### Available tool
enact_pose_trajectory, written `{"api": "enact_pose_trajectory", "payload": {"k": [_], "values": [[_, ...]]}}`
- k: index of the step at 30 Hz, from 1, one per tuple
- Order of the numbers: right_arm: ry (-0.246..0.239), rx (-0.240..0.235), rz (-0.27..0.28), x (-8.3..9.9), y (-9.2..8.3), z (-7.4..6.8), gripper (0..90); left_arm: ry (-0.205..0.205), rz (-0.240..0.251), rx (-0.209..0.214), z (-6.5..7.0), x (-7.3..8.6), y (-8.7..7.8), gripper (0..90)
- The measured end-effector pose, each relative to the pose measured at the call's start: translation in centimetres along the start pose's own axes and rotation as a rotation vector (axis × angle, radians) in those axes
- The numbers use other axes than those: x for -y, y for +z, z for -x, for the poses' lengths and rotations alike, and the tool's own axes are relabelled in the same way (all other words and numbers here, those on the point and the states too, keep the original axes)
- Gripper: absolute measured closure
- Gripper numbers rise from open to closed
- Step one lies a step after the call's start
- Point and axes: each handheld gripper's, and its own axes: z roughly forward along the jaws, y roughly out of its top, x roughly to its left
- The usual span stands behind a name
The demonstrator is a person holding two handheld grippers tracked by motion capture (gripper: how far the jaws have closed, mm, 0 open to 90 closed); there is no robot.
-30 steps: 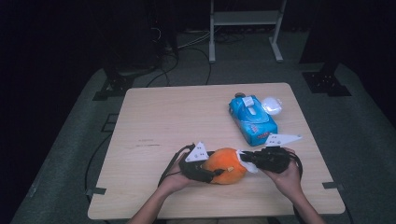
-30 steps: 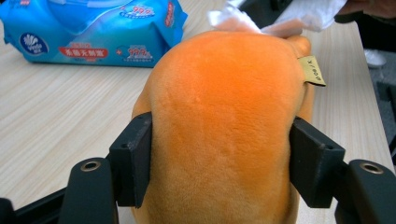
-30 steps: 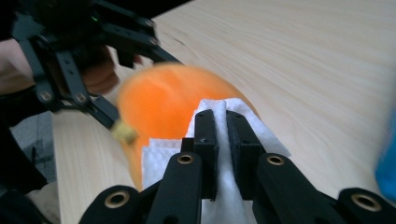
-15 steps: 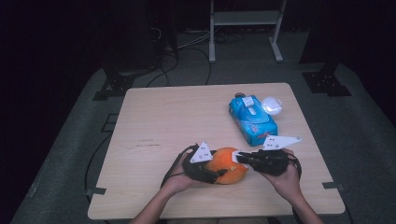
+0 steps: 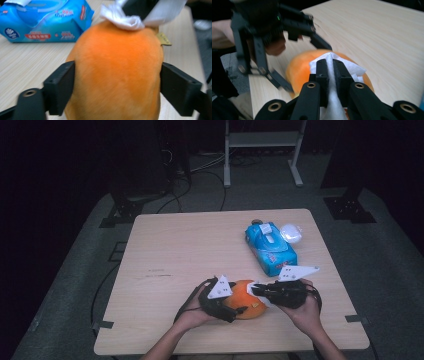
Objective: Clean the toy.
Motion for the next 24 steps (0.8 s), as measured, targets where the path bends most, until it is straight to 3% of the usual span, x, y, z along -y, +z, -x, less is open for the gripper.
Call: {"api": "enact_pose_trajectory", "payload": {"k": [2, 4, 6, 9, 11, 13, 15, 17, 19, 21, 24], "values": [[0.021, -0.002, -0.002, 0.6, -0.4, 0.6, 82.9, -0.067, 0.023, 0.007, -0.7, 0.3, -0.4, 11.2], [0.046, -0.002, 0.004, 0.9, -0.8, 1.1, 82.9, -0.108, 0.02, 0.02, -1.2, 0.5, -0.4, 10.7], [0.051, 0.004, 0.003, 0.9, -1.0, 1.3, 82.9, -0.102, 0.013, 0.038, -1.2, 0.6, -0.2, 16.3], [0.027, 0.001, 0.008, 0.2, -0.7, 0.6, 82.9, -0.064, -0.006, 0.026, -0.6, 0.0, 0.2, 22.7], [-0.012, -0.022, 0.011, -0.6, -0.2, -0.3, 82.9, -0.025, -0.016, 0.028, 0.1, -0.3, 0.4, 23.1], [-0.054, -0.011, -0.011, -1.2, 0.1, -1.1, 82.9, 0.001, -0.02, 0.028, 0.3, -0.3, 0.5, 21.0], [-0.078, 0.013, -0.028, -1.1, 0.2, -1.1, 83.0, -0.034, -0.001, 0.039, -0.2, 0.1, 0.3, 15.6], [-0.053, 0.019, -0.019, -0.6, -0.1, -0.3, 83.0, -0.078, -0.012, 0.045, -0.8, 0.5, 0.3, 8.7], [-0.035, 0.028, -0.006, -0.3, -0.6, 0.3, 82.9, -0.117, -0.02, 0.056, -1.3, 1.1, 0.6, 7.9], [-0.017, 0.039, 0.006, -0.2, -0.9, 0.7, 82.9, -0.123, -0.015, 0.083, -1.3, 1.3, 0.9, 15.8], [-0.022, 0.043, -0.002, -0.2, -0.6, 0.4, 82.9, -0.095, -0.01, 0.067, -1.0, 0.9, 0.8, 29.5]]}}
